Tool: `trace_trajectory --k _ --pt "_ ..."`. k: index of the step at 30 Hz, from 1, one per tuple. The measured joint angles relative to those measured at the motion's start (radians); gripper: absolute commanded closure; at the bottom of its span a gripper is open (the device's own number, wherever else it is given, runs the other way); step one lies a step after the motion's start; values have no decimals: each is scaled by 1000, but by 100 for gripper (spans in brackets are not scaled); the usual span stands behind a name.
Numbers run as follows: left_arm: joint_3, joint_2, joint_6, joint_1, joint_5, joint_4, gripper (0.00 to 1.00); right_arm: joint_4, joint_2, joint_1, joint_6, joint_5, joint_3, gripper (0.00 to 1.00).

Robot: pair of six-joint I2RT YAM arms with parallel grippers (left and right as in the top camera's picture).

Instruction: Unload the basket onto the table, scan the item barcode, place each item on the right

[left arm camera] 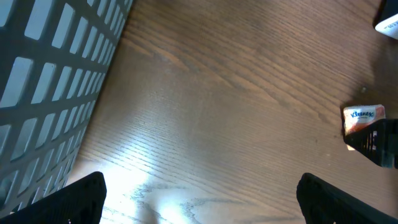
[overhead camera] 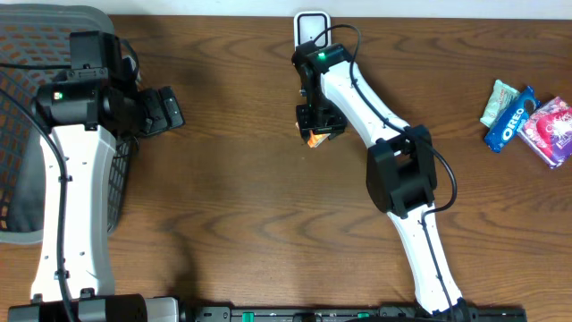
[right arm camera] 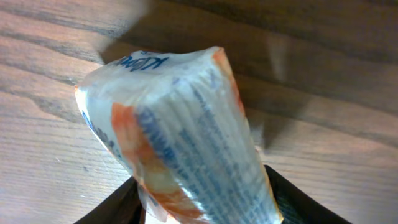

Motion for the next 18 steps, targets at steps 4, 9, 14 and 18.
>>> trace_trajectory --k 4,9,14,18 --pt "0 0 0 0 0 0 2 -3 -2 -16 -60 -5 0 48" --pt "0 0 0 0 0 0 2 -48 -4 -64 -144 -54 0 43" --pt "0 0 0 0 0 0 2 -112 -10 -102 -184 -85 0 17" --pt "0 0 0 0 0 0 2 -115 -53 -104 -196 -81 0 13"
